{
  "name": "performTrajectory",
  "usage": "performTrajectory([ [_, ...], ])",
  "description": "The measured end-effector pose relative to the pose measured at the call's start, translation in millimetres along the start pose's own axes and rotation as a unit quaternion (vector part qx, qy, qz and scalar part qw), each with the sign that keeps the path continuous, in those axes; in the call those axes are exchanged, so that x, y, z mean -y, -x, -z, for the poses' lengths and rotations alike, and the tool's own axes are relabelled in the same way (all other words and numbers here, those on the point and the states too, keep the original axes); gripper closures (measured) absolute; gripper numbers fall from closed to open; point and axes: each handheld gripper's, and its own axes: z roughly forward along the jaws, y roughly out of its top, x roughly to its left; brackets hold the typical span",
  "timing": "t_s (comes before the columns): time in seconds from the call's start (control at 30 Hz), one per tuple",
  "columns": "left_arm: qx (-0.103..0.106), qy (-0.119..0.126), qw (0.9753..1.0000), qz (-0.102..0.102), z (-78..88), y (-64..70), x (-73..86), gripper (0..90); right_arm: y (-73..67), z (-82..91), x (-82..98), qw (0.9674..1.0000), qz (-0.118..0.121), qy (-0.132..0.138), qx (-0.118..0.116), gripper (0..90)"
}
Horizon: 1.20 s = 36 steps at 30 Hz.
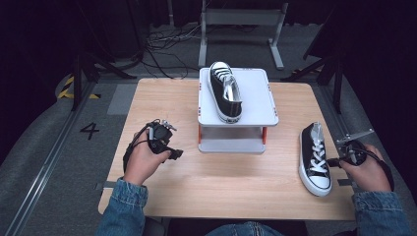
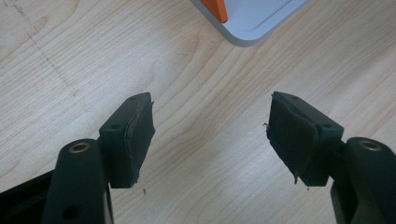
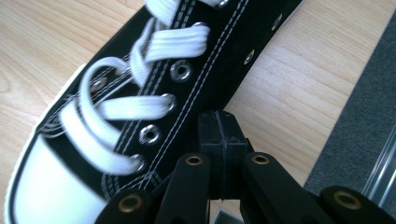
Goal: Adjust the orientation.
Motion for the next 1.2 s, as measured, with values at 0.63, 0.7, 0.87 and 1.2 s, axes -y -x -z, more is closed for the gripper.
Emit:
performTrajectory([
  [0.63,0.007,-0.01,0.9998,-0.013,-3.2,7.2,1.0,31.7,-27.1,-20.5,-13.1,0.9956,0.062,-0.06,-0.038,90.0],
  [0.7,0.006,-0.01,0.9998,-0.015,-2.2,7.5,2.0,31.6,-36.0,-25.8,-20.9,0.9951,0.076,-0.046,-0.043,90.0],
  [0.87,0.0,-0.012,0.9999,-0.009,0.2,5.4,6.7,31.6,-55.3,-39.4,-37.4,0.9927,0.115,-0.006,-0.036,90.0],
  [1.2,-0.003,-0.008,1.0,0.001,3.6,2.7,12.1,31.6,-41.3,1.5,-40.5,0.9922,0.104,0.061,-0.033,86.0],
])
